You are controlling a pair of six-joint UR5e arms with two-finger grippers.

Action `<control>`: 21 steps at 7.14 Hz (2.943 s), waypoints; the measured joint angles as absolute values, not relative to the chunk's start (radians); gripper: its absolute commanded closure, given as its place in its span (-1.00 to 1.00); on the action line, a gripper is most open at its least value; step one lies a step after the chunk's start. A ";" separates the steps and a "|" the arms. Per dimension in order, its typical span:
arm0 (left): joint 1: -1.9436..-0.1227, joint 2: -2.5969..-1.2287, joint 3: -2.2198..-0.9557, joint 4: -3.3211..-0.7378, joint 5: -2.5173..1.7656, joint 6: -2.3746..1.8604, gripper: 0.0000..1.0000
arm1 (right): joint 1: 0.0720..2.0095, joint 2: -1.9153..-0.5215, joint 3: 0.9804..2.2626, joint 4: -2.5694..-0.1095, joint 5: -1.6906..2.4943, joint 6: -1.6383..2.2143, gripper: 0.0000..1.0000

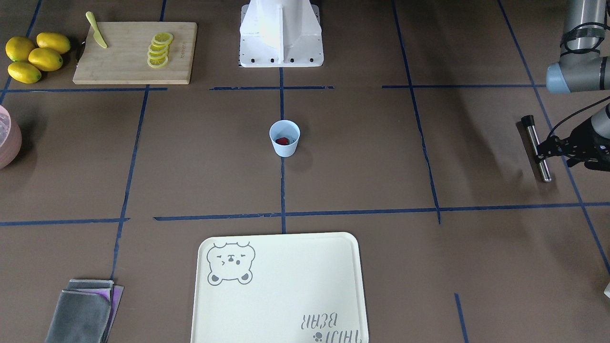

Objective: Mash ice and strawberries in cup
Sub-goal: 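Grasp the steel muddler rod upright with the left gripper, then lift the steel rod and carry it above the light-blue cup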

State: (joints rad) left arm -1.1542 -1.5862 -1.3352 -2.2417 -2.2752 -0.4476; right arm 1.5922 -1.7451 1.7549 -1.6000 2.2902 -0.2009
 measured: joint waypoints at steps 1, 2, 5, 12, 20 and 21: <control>-1.145 -1.590 -1.328 -2.243 -2.275 -0.447 -0.94 | 1.592 -1.746 1.755 -1.600 2.290 -0.201 -0.99; -1.137 -1.591 -1.325 -2.244 -2.274 -0.446 -0.25 | 1.592 -1.746 1.755 -1.600 2.290 -0.201 -0.99; -1.123 -1.591 -1.326 -2.244 -2.255 -0.448 1.00 | 1.592 -1.746 1.755 -1.600 2.290 -0.202 -0.99; -1.154 -1.661 -1.564 -2.254 -2.257 -0.425 0.99 | 1.595 -1.746 1.763 -1.600 2.290 -0.199 -0.99; -1.020 -1.990 -1.588 -2.883 -2.244 -0.548 1.00 | 1.602 -1.751 1.781 -1.600 2.291 -0.198 -0.99; -0.960 -2.011 -1.565 -3.003 -2.190 -0.545 1.00 | 1.603 -1.751 1.782 -1.600 2.292 -0.198 -0.99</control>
State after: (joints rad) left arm -0.9599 -2.0115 -1.5649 -3.0032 -2.1904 -0.5454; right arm 1.6030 -1.7514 1.7818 -1.5999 2.2916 -0.1980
